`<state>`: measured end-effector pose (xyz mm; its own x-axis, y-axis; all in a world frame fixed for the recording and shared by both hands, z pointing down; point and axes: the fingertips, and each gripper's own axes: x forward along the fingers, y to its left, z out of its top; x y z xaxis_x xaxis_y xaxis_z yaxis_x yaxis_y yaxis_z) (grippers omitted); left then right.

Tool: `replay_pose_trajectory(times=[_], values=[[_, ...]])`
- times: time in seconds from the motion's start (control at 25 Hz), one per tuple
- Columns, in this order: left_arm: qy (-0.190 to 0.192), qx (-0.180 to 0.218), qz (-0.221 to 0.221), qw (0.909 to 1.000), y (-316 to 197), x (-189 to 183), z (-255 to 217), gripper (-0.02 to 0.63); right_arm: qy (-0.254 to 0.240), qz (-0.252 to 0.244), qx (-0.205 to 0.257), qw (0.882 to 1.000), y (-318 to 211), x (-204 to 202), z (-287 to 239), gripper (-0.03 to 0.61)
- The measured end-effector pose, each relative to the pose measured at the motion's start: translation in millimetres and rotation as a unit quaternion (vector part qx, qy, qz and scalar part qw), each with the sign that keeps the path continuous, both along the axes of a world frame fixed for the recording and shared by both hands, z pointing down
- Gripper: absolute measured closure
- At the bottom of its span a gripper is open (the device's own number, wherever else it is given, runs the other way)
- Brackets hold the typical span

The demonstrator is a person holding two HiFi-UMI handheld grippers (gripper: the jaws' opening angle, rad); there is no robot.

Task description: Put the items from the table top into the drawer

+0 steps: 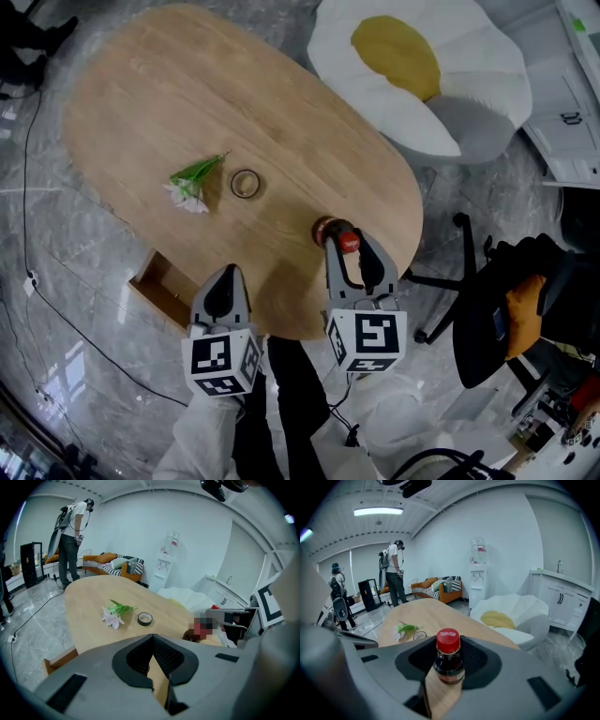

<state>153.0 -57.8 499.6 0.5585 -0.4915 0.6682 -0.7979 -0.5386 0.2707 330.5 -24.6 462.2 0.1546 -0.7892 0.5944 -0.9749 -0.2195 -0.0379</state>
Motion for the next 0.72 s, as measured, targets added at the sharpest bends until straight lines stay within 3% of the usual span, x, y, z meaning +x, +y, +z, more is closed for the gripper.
replay_pose_trajectory(times=[0.36, 0.72], values=[[0.003, 0.006, -0.028, 0.9996, 2, -36, -11, 0.620, -0.010, -0.039, 0.015, 0.999, -3, -39, -17, 0.377], [0.000, 0.017, -0.084, 0.9963, 6, -121, -22, 0.620, -0.027, -0.093, 0.026, 0.995, -9, -123, -30, 0.377]])
